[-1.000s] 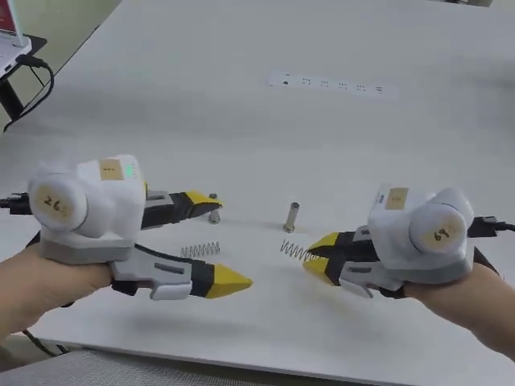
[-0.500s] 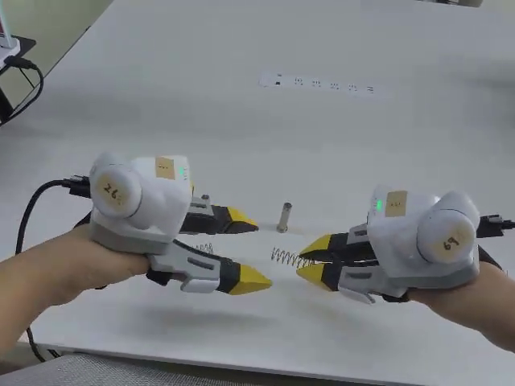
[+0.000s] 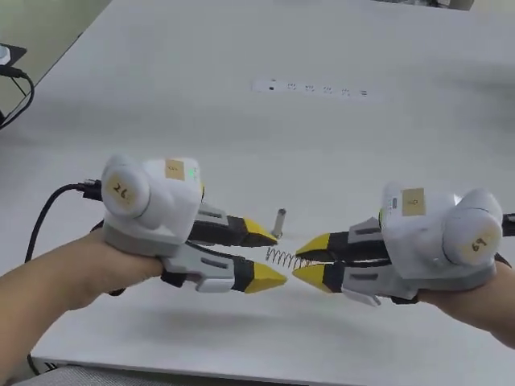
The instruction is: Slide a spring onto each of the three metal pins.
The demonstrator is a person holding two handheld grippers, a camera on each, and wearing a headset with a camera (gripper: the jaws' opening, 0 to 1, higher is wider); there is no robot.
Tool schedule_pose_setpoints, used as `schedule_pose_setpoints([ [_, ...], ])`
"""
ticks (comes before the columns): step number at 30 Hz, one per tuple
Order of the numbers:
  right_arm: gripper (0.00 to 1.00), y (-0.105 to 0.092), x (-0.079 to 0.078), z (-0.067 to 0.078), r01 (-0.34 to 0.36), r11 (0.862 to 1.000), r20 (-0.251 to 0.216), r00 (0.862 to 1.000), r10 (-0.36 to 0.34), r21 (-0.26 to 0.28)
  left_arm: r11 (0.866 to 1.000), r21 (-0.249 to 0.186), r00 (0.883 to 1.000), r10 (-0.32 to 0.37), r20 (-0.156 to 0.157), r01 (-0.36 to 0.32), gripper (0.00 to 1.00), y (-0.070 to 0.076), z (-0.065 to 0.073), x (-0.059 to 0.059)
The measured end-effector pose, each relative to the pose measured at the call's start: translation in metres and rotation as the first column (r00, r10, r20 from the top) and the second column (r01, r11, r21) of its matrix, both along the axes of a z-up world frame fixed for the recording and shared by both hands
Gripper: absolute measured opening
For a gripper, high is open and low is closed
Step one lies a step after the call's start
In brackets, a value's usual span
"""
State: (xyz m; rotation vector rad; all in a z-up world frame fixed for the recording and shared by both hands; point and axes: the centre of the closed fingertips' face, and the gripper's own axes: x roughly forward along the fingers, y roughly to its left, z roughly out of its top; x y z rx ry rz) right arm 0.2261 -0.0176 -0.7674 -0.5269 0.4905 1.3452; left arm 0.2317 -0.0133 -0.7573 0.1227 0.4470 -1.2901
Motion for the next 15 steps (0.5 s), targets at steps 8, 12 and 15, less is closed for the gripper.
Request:
schedule_pose_setpoints([
  [8, 0.07, -0.0018, -0.0032, 0.0012, -0.015, 1.0, -0.006, 1.0, 0.015, 0.003, 1.0, -0.014, 1.0, -0.021, 0.001, 0.021, 0.14, -0.008, 0.0034, -0.0037],
  [12, 0.07, -0.0016, -0.0046, 0.0023, -0.018, 1.0, -0.008, 1.0, 0.019, 0.008, 1.0, -0.016, 1.0, -0.018, 0.006, 0.018, 0.13, -0.009, 0.0046, -0.0036],
  [15, 0.07, -0.0008, -0.0053, 0.0049, -0.017, 1.0, -0.012, 1.0, 0.017, 0.022, 1.0, -0.019, 1.0, -0.02, 0.006, 0.02, 0.11, -0.0098, 0.0051, -0.0046],
])
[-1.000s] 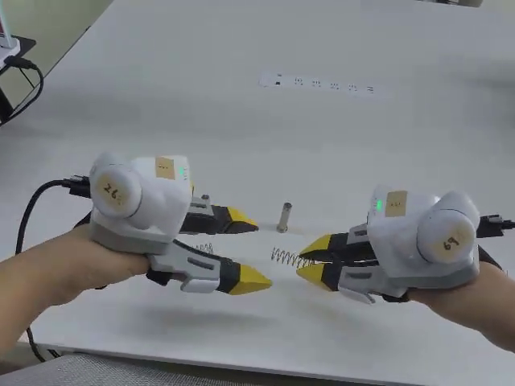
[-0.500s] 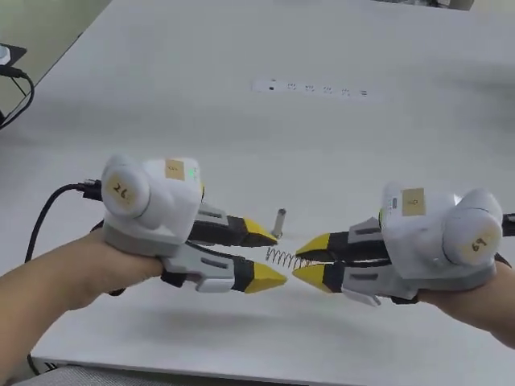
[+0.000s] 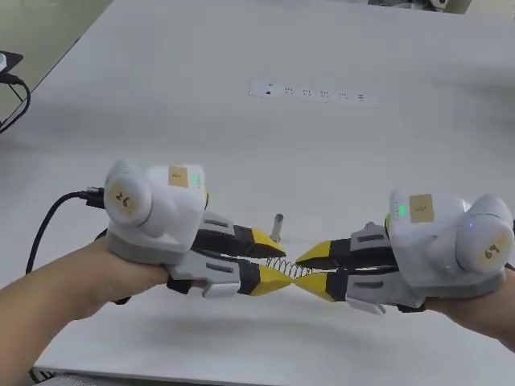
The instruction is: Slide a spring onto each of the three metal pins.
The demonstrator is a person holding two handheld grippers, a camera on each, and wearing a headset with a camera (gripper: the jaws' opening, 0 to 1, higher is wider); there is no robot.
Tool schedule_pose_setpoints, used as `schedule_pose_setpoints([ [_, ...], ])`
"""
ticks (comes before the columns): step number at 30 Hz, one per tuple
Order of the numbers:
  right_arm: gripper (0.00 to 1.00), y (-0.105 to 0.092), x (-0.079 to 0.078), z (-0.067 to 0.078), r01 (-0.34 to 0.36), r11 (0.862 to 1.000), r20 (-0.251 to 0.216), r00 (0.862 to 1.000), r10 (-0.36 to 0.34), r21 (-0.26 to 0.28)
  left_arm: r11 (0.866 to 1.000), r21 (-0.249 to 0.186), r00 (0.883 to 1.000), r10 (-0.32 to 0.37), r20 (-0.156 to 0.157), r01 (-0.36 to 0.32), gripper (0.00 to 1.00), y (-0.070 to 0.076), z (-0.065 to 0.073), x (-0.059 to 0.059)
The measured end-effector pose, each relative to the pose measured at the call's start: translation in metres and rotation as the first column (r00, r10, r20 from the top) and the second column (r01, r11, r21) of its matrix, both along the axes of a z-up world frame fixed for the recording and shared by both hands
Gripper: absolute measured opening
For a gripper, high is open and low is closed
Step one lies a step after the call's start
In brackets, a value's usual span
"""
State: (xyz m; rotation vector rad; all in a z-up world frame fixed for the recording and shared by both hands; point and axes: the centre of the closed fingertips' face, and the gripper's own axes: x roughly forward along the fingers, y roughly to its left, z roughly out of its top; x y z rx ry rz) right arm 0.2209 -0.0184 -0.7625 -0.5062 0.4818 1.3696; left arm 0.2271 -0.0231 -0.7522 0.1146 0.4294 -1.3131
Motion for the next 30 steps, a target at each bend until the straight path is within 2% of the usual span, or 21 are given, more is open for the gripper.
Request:
schedule_pose_setpoints([
  [9, 0.07, 0.0009, -0.0037, 0.0009, -0.006, 1.0, -0.002, 1.0, 0.006, 0.007, 1.0, -0.008, 1.0, 0.007, -0.018, -0.007, 0.07, 0.0022, -0.0012, -0.0009],
  [11, 0.07, 0.0011, -0.0039, 0.0013, -0.005, 1.0, -0.002, 1.0, 0.005, 0.008, 1.0, -0.009, 1.0, 0.005, -0.007, -0.005, 0.07, 0.0028, -0.0019, -0.0015],
  [13, 0.07, 0.0012, -0.0047, 0.0013, -0.01, 1.0, 0.002, 1.0, 0.01, 0.006, 1.0, -0.014, 1.0, 0.007, -0.013, -0.007, 0.06, 0.0034, -0.0021, -0.0017],
  [14, 0.07, 0.0012, -0.0047, 0.0013, -0.012, 1.0, 0.002, 1.0, 0.012, 0.007, 1.0, -0.017, 1.0, 0.005, -0.003, -0.005, 0.06, 0.0034, -0.0015, -0.002],
  [24, 0.07, 0.0015, -0.0061, 0.0037, -0.035, 0.999, 0.002, 0.999, 0.035, 0.013, 0.999, -0.03, 1.0, -0.009, 0.028, 0.01, 0.04, 0.0021, 0.0026, -0.007],
  [30, 0.07, 0.0023, -0.0066, 0.0052, -0.034, 0.999, -0.008, 0.999, 0.034, 0.015, 0.999, -0.044, 1.0, -0.01, 0.029, 0.012, 0.03, 0.0021, 0.005, -0.0082],
])
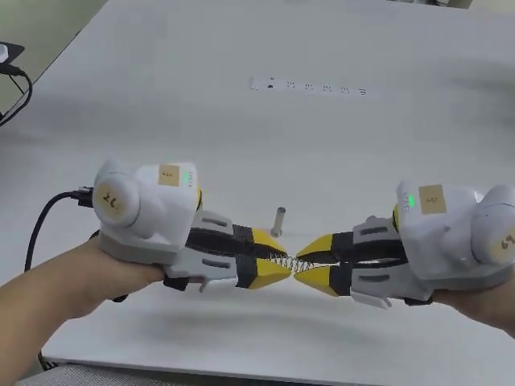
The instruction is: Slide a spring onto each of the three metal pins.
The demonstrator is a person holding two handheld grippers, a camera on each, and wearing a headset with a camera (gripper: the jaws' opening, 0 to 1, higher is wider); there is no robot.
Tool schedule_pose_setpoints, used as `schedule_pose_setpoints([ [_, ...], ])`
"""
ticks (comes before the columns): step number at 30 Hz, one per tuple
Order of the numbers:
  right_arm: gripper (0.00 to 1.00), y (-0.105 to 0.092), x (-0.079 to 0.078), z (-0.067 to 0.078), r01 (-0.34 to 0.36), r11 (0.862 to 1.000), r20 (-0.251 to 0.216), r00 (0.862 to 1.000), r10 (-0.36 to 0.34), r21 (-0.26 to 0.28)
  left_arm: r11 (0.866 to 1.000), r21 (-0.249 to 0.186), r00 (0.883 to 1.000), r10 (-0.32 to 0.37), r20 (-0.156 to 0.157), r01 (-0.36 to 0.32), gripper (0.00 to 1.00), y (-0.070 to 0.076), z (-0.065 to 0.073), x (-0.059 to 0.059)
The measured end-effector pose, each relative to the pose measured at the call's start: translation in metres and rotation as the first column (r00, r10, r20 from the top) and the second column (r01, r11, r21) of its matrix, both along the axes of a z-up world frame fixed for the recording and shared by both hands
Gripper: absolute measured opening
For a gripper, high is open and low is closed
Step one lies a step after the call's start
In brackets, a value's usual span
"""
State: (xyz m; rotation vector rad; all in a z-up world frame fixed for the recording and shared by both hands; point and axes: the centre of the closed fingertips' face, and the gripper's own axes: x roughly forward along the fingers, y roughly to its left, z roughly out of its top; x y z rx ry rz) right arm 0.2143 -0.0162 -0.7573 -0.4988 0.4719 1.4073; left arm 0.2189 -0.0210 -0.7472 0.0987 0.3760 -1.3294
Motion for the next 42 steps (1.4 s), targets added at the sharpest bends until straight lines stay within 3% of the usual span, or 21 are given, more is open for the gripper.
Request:
schedule_pose_setpoints([
  [4, 0.08, 0.0, 0.001, -0.001, 0.036, 0.999, -0.041, 0.999, -0.036, 0.001, 1.0, -0.005, 1.0, 0.0, -0.003, 0.0, 0.03, -0.001, 0.001, 0.0],
  [10, 0.11, -0.008, 0.002, -0.003, 0.061, 0.998, -0.05, 0.997, -0.061, 0.005, 1.0, -0.026, 1.0, -0.001, -0.013, 0.001, 0.03, -0.001, 0.005, -0.002],
  [17, 0.08, -0.009, 0.001, -0.001, 0.079, 0.996, -0.076, 0.994, -0.076, 0.037, 0.999, -0.033, 1.0, 0.001, -0.015, -0.001, 0.03, 0.0, 0.006, 0.0],
  [21, 0.07, -0.008, 0.004, 0.005, 0.1, 0.991, -0.096, 0.991, -0.092, 0.085, 0.999, -0.039, 1.0, 0.007, -0.013, -0.007, 0.03, 0.002, 0.006, 0.002],
  [26, 0.06, -0.006, 0.006, 0.008, 0.104, 0.99, -0.089, 0.991, -0.095, 0.098, 0.999, -0.035, 1.0, 0.009, 0.001, -0.009, 0.02, 0.004, 0.006, 0.003],
  [35, 0.06, -0.004, 0.007, 0.013, 0.111, 0.987, -0.07, 0.992, -0.103, 0.115, 0.998, -0.05, 1.0, 0.025, -0.013, -0.026, 0.02, 0.006, 0.006, 0.004],
  [37, 0.06, -0.004, 0.007, 0.014, 0.109, 0.986, -0.069, 0.992, -0.101, 0.122, 0.999, -0.036, 1.0, 0.021, -0.007, -0.021, 0.02, 0.007, 0.004, 0.003],
  [38, 0.06, -0.003, 0.007, 0.016, 0.11, 0.985, -0.071, 0.992, -0.101, 0.131, 1.0, -0.01, 1.0, 0.019, 0.002, -0.019, 0.02, 0.009, -0.001, 0.002],
  [42, 0.06, -0.001, 0.006, 0.018, 0.103, 0.986, -0.067, 0.993, -0.095, 0.13, 1.0, -0.023, 1.0, 0.021, 0.004, -0.021, 0.02, 0.01, 0.001, 0.002],
])
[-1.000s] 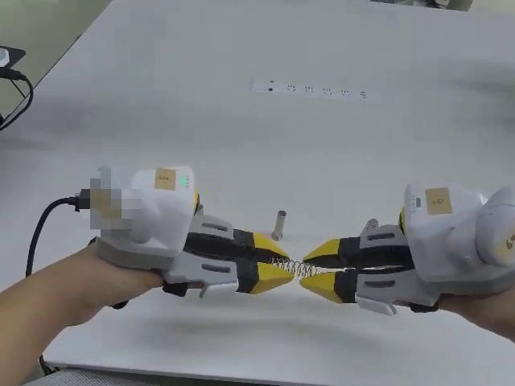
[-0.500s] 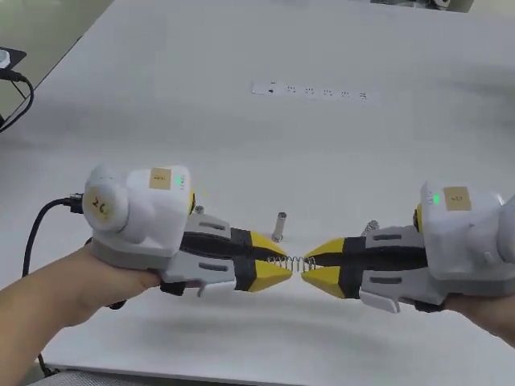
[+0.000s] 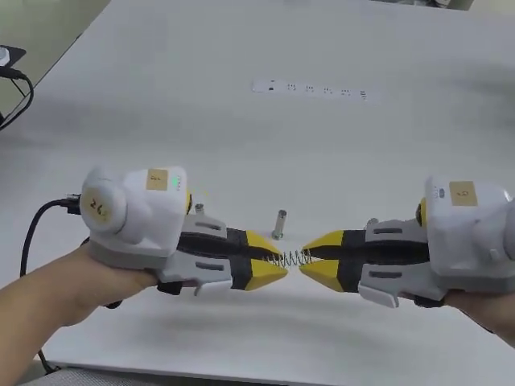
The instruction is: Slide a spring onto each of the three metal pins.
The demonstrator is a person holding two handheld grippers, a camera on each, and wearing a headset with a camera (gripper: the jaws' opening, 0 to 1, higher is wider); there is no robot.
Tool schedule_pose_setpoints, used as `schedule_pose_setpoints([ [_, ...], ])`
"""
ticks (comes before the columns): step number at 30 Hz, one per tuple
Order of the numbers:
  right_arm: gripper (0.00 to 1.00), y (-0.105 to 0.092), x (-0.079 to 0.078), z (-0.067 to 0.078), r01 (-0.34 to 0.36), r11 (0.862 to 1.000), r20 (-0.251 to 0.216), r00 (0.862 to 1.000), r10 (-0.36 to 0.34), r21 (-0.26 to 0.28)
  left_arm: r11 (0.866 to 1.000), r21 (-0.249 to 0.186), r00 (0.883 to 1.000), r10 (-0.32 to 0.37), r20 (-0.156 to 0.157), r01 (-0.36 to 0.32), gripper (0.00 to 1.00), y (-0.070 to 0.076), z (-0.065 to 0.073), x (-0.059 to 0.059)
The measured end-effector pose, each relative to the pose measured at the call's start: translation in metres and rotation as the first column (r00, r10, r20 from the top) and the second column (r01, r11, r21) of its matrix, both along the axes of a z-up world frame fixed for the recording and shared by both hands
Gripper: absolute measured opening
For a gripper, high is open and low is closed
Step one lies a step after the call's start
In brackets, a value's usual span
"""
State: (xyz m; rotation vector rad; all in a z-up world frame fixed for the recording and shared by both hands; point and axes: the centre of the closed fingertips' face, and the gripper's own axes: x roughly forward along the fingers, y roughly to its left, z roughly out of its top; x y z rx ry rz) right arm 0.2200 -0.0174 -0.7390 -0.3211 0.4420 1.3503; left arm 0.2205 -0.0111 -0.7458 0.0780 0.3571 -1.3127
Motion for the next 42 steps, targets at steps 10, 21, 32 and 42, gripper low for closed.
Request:
schedule_pose_setpoints([
  [10, 0.06, 0.0, 0.001, 0.004, -0.002, 1.0, 0.01, 1.0, 0.002, 0.008, 1.0, -0.013, 1.0, 0.005, 0.004, -0.005, 0.01, 0.0, 0.003, 0.001],
  [21, 0.06, -0.001, -0.002, 0.01, -0.005, 0.999, -0.011, 1.0, 0.005, 0.052, 0.999, -0.031, 1.0, -0.009, 0.012, 0.009, 0.01, -0.002, 0.008, -0.002],
  [32, 0.08, 0.008, -0.007, 0.019, -0.012, 0.996, -0.03, 0.999, 0.015, 0.094, 1.0, 0.013, 0.999, -0.02, 0.039, 0.02, 0.01, -0.004, 0.001, -0.004],
  [42, 0.07, 0.023, -0.009, 0.032, -0.032, 0.991, 0.007, 0.999, 0.032, 0.132, 1.0, 0.021, 0.999, -0.021, 0.041, 0.02, 0.01, -0.008, 0.001, -0.006],
])
